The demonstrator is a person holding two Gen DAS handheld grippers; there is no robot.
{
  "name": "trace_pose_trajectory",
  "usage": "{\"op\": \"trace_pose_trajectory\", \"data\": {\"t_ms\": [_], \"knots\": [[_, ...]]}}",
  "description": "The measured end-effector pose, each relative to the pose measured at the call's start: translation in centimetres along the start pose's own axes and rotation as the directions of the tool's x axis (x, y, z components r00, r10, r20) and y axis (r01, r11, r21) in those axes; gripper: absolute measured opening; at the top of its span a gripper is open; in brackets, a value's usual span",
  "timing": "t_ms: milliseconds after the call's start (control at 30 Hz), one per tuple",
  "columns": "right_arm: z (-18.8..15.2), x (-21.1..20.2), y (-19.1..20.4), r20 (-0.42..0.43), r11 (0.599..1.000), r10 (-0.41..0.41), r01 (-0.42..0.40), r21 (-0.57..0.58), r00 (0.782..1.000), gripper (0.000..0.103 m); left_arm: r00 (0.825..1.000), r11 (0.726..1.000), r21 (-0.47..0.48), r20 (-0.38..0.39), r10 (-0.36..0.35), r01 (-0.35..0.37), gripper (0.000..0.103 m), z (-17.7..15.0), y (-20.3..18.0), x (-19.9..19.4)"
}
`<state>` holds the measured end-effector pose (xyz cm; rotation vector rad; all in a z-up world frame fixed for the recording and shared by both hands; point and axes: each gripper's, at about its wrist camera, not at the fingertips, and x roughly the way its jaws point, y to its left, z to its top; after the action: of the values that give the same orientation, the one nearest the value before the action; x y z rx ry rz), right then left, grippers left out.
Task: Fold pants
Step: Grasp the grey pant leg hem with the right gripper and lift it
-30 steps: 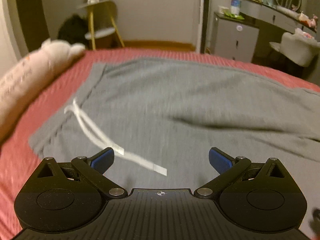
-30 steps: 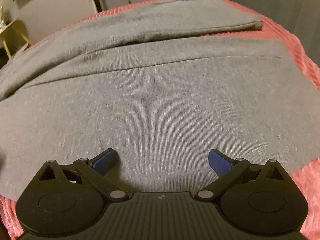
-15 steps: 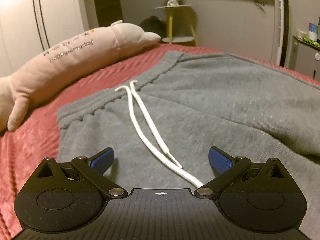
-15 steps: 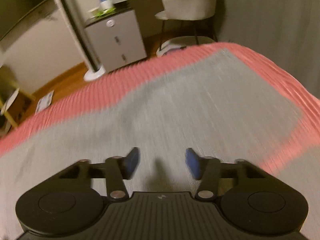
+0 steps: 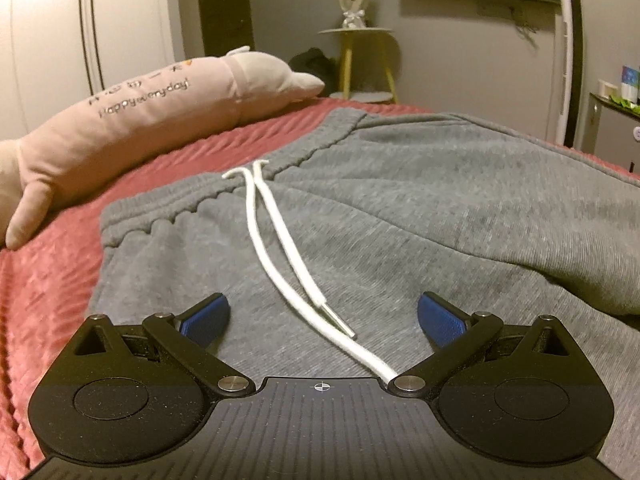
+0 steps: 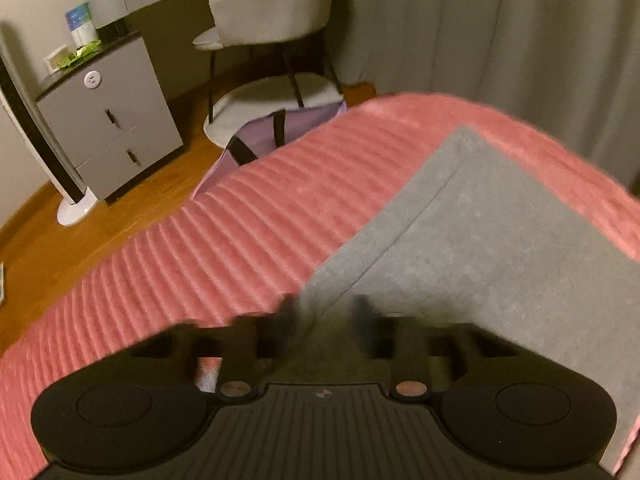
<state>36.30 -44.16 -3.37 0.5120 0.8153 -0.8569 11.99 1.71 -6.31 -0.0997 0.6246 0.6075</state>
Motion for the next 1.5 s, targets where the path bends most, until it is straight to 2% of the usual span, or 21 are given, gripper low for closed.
{"op": "trace_pose_trajectory", "data": {"t_ms": [133, 233, 333, 433, 533, 633, 700, 733, 800, 833, 900, 933, 1000, 1100, 1200, 1267, 1300, 1333, 1400, 1433, 1500], "knots": [[-0.9, -3.2, -3.9, 0.075, 0.991, 0.125, -0.128, 0.027, 0.989, 0.006, 1.0, 0.999, -0.034, -0.012, -0.029, 0.028, 0.103, 0.1, 0.7, 0.0], [-2.6, -7.9, -7.7, 0.187, 0.972, 0.229, -0.233, -0.001, 0.955, 0.005, 0.999, 0.997, -0.058, -0.018, -0.045, 0.043, 0.103, 0.2, 1.2, -0.2], [-7.6, -14.9, -14.1, 0.285, 0.936, 0.336, -0.353, 0.007, 0.898, 0.005, 0.997, 0.993, -0.092, -0.022, -0.069, 0.067, 0.103, 0.4, 1.7, -0.7], [-14.5, -19.6, -20.4, 0.315, 0.91, 0.365, -0.407, 0.078, 0.876, 0.005, 0.994, 0.986, -0.132, -0.016, -0.104, 0.101, 0.103, 0.5, 2.4, -1.4], [-20.5, -20.2, -25.0, 0.277, 0.896, 0.35, -0.406, 0.178, 0.895, 0.005, 0.992, 0.983, -0.135, -0.005, -0.129, 0.127, 0.103, 0.5, 2.7, -2.4], [-22.2, -17.6, -28.0, 0.16, 0.916, 0.268, -0.303, 0.262, 0.95, 0.011, 0.99, 0.984, -0.105, -0.002, -0.142, 0.141, 0.103, 0.6, 2.4, -3.1], [-21.3, -16.4, -29.1, 0.141, 0.909, 0.278, -0.308, 0.281, 0.95, 0.028, 0.988, 0.982, -0.104, -0.002, -0.157, 0.156, 0.103, 0.7, 2.4, -3.4], [-21.1, -16.2, -29.7, 0.156, 0.889, 0.3, -0.336, 0.312, 0.941, 0.033, 0.987, 0.981, -0.116, 0.0, -0.159, 0.158, 0.103, 0.8, 2.5, -3.6], [-20.9, -16.0, -30.5, 0.166, 0.844, 0.359, -0.396, 0.362, 0.918, 0.038, 0.986, 0.977, -0.137, -0.005, -0.166, 0.164, 0.103, 0.8, 2.8, -3.7], [-21.1, -15.9, -30.1, 0.166, 0.84, 0.371, -0.406, 0.36, 0.914, 0.039, 0.986, 0.977, -0.142, -0.017, -0.166, 0.162, 0.103, 0.7, 2.9, -3.6], [-20.9, -15.7, -28.6, 0.165, 0.876, 0.361, -0.394, 0.279, 0.918, 0.041, 0.986, 0.979, -0.14, -0.041, -0.159, 0.152, 0.103, 0.5, 2.7, -3.4], [-20.8, -15.7, -27.0, 0.167, 0.931, 0.299, -0.326, 0.164, 0.939, 0.041, 0.987, 0.98, -0.138, -0.046, -0.154, 0.146, 0.103, 0.5, 2.7, -3.2], [-21.4, -16.6, -24.1, 0.217, 0.982, 0.189, -0.181, -0.058, 0.958, 0.042, 0.989, 0.983, -0.126, -0.04, -0.142, 0.136, 0.103, 0.5, 2.4, -3.2], [-22.6, -17.0, -20.0, 0.324, 0.942, 0.13, -0.014, -0.336, 0.937, 0.049, 0.988, 0.985, -0.096, -0.035, -0.148, 0.144, 0.103, 0.3, 1.8, -3.2], [-23.0, -15.7, -17.7, 0.347, 0.91, 0.104, 0.052, -0.411, 0.932, 0.048, 0.987, 0.986, -0.063, -0.034, -0.157, 0.155, 0.103, 0.2, 1.3, -3.1], [-22.5, -14.6, -17.6, 0.343, 0.922, 0.056, 0.083, -0.378, 0.938, 0.04, 0.985, 0.984, -0.061, -0.03, -0.171, 0.169, 0.103, 0.2, 1.3, -3.1], [-22.2, -14.5, -17.9, 0.349, 0.931, 0.061, 0.073, -0.358, 0.935, 0.015, 0.983, 0.982, -0.063, -0.028, -0.182, 0.18, 0.103, 0.3, 1.3, -3.1], [-21.7, -14.6, -18.6, 0.359, 0.946, 0.065, 0.057, -0.319, 0.931, 0.004, 0.98, 0.979, -0.063, -0.023, -0.195, 0.193, 0.103, 0.4, 1.2, -3.2], [-20.6, -15.1, -20.7, 0.366, 0.982, 0.099, -0.032, -0.184, 0.925, 0.005, 0.974, 0.973, -0.047, -0.006, -0.227, 0.227, 0.103, 0.8, 1.1, -3.5], [-19.9, -15.6, -22.6, 0.368, 0.99, 0.139, -0.128, -0.057, 0.919, 0.005, 0.971, 0.97, -0.033, 0.015, -0.239, 0.239, 0.103, 1.1, 1.0, -3.8], [-19.2, -15.7, -26.4, 0.387, 0.95, 0.178, -0.26, 0.173, 0.905, 0.005, 0.959, 0.961, 0.009, 0.058, -0.277, 0.277, 0.103, 2.3, 0.7, -4.3]]}}
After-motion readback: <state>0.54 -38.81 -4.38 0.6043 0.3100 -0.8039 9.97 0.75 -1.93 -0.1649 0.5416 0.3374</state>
